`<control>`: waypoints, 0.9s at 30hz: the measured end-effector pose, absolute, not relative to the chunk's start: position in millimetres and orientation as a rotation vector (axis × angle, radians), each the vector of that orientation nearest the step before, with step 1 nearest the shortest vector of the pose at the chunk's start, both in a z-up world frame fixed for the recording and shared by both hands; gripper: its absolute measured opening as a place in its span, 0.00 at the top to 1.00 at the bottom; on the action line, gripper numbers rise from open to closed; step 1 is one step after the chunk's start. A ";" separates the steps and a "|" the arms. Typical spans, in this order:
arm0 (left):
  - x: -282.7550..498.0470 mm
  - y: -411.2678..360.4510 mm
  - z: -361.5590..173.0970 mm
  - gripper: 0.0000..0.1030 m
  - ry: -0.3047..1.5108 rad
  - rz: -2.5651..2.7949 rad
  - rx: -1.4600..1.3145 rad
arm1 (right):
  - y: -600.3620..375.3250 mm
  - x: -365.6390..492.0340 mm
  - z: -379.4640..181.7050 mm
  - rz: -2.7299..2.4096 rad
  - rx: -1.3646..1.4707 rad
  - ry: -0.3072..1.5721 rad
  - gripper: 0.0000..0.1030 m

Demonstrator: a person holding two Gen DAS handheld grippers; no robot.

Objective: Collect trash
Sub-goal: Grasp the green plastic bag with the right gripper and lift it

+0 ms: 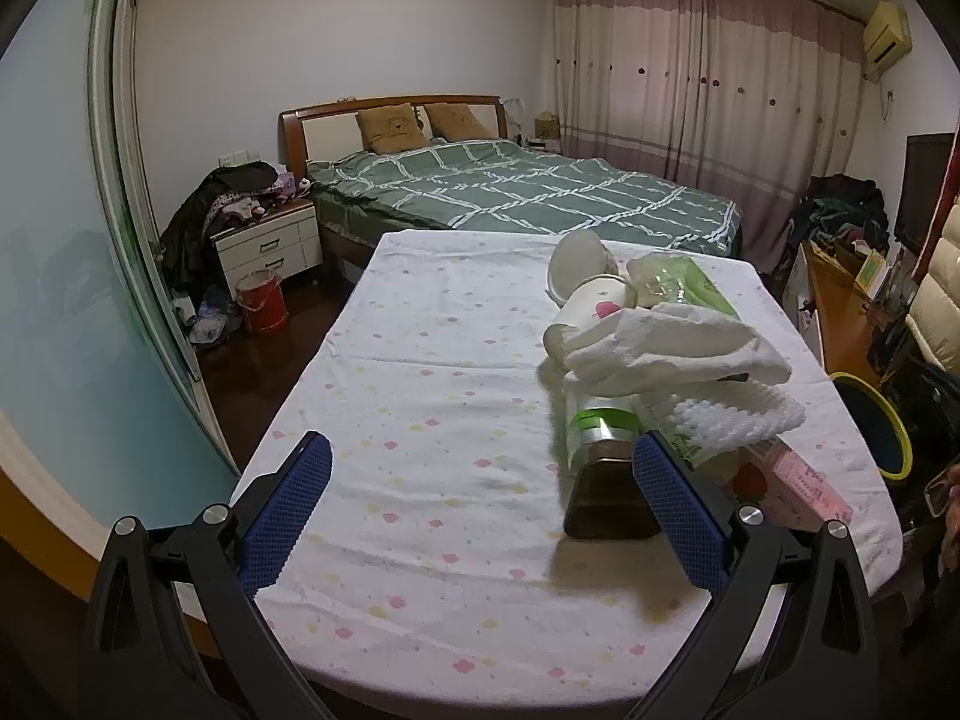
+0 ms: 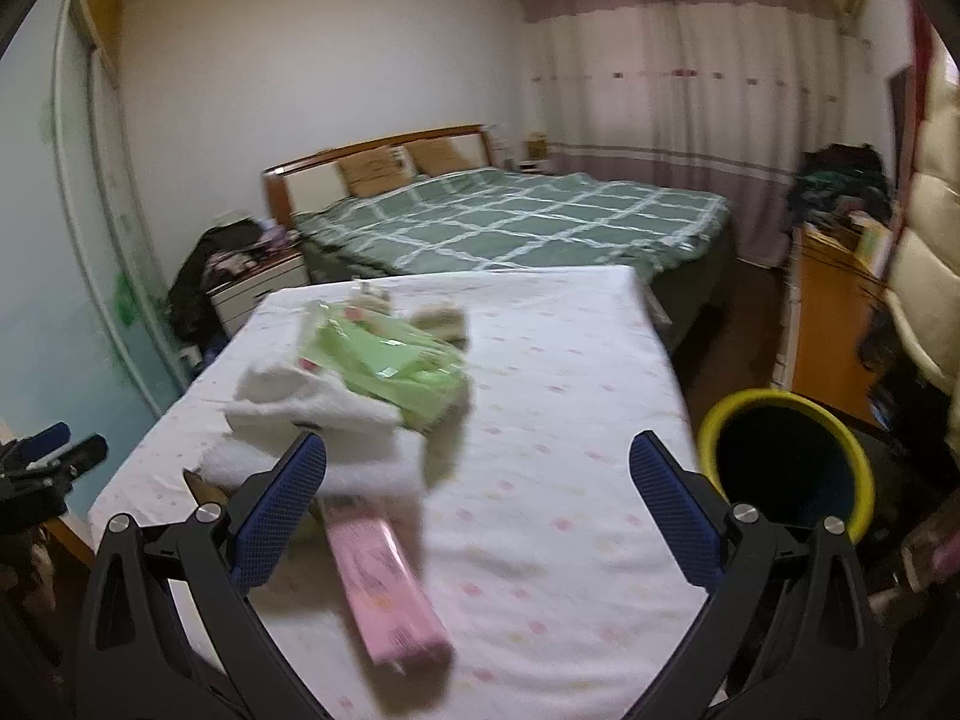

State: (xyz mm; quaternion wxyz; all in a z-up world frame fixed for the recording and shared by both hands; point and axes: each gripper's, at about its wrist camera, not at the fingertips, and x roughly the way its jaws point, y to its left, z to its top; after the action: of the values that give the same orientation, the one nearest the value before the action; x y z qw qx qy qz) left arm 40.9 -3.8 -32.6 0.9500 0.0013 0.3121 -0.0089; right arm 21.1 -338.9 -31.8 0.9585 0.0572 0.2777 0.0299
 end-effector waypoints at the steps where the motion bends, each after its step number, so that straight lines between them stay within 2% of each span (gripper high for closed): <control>1: 43.8 -3.7 -34.1 0.04 0.637 -0.014 0.005 | -333.3 30.4 -31.5 0.071 0.107 0.569 0.06; 3: 49.1 -2.8 -36.3 0.04 0.638 -0.009 0.008 | -322.2 47.5 -29.8 0.119 0.096 0.580 0.07; 5: 55.1 -1.3 -38.7 0.04 0.642 -0.004 0.010 | -306.1 68.0 -25.4 0.159 0.070 0.590 0.13; 13: 76.6 3.9 -49.4 0.04 0.665 -0.003 0.009 | -251.7 142.1 -19.0 0.292 -0.020 0.677 0.51; 20: 93.5 11.4 -56.0 0.04 0.678 -0.003 0.002 | -234.4 189.3 -35.9 0.329 -0.018 0.787 0.68; 23: 101.3 13.4 -60.1 0.04 0.687 -0.006 -0.004 | -234.4 193.3 -41.6 0.344 -0.006 0.813 0.78; 25: 105.1 13.4 -62.9 0.04 0.695 -0.011 -0.006 | -236.0 193.1 -43.0 0.353 0.004 0.812 0.89; 27: 108.3 11.1 -64.8 0.04 0.702 -0.015 -0.003 | -237.5 194.1 -44.5 0.355 0.004 0.805 0.93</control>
State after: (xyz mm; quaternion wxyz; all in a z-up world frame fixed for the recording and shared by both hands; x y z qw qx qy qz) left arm 108.3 11.1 -64.8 0.9390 -0.0013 0.3438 -0.0075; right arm 194.1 -237.5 -44.5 0.9049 0.0019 0.3895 0.1717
